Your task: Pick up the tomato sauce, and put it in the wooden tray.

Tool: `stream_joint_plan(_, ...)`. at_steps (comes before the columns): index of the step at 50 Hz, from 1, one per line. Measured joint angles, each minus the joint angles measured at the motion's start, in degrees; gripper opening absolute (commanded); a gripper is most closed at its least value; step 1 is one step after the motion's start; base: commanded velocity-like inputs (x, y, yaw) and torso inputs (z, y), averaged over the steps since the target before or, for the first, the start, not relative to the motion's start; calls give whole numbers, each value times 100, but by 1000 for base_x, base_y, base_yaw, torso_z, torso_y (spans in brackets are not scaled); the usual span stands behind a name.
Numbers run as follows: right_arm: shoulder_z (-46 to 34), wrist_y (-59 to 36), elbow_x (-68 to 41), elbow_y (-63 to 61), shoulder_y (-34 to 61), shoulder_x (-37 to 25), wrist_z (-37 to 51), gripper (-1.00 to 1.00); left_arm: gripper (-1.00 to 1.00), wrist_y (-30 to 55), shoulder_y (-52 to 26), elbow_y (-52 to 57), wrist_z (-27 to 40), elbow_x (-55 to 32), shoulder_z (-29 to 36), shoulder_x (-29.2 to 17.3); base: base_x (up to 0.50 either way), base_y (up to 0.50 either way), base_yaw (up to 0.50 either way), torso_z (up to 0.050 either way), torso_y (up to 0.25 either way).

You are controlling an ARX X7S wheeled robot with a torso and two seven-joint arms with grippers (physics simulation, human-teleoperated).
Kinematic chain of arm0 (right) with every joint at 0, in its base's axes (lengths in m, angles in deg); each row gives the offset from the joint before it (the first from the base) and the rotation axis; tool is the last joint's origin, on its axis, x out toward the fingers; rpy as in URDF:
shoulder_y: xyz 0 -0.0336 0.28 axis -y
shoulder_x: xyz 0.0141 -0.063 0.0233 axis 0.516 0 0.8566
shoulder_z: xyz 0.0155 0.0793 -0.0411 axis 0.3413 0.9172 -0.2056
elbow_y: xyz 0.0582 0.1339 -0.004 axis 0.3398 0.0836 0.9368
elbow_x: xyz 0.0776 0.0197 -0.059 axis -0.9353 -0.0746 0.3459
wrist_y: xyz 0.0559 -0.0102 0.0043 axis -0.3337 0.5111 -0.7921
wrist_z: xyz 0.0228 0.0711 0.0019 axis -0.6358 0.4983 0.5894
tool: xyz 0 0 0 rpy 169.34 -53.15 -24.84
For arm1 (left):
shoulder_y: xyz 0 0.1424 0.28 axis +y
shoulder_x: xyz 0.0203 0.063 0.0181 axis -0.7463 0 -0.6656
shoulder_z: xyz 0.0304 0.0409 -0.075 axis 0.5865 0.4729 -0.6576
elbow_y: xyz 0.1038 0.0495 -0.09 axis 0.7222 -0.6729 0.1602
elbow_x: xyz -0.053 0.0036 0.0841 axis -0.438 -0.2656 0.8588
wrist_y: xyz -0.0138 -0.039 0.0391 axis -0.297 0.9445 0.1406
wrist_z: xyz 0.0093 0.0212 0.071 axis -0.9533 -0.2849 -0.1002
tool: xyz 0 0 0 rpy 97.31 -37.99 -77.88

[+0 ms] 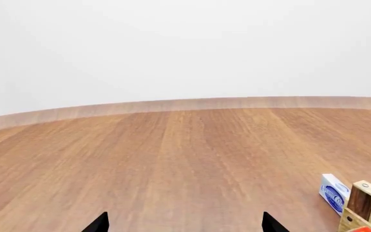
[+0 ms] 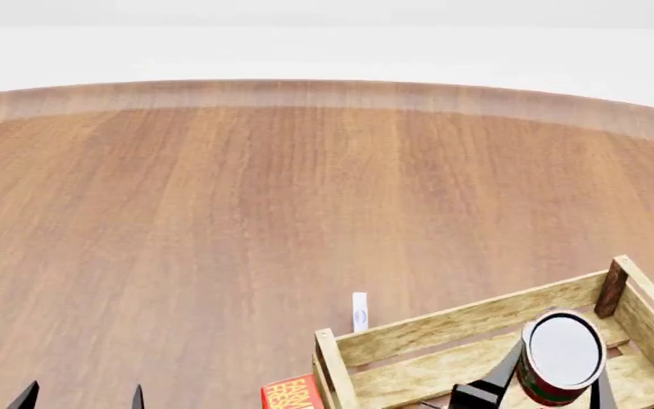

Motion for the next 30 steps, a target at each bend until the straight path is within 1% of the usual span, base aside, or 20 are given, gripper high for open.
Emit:
stream_joint_plan(11,36,-334,-137,266,495,53,-40,-100,100,12,-2,18,16,-14,13,-10,0,0,0,0,1)
stream_joint_plan(30,74,-282,-228,1781,1450,290,-275,-100,100,-11,9,21,34,-28,36,-29,0,0,0,0,0)
